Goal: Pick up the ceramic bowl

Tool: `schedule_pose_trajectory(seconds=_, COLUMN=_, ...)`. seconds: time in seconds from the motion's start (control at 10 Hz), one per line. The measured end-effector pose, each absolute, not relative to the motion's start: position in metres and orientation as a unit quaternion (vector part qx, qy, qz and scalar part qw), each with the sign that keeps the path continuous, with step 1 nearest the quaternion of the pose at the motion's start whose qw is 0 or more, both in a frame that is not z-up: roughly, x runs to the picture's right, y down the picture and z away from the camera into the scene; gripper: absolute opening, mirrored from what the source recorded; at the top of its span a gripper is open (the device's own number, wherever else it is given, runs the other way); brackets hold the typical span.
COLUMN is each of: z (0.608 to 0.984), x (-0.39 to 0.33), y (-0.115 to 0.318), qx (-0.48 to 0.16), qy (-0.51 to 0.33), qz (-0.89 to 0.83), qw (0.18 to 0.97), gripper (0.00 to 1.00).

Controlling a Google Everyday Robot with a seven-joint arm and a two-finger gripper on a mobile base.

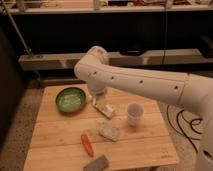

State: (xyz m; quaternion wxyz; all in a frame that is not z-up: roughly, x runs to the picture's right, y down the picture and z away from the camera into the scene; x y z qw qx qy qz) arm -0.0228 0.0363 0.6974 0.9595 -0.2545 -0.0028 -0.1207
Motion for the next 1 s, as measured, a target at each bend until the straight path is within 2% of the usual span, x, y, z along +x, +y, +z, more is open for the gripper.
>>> schedule_pose_trajectory(seconds=1.0, z=0.741, x=-0.038, y=0.023, qx=-0.245, qy=-0.007, qz=-0.164, qw=0.955, gripper=0.65)
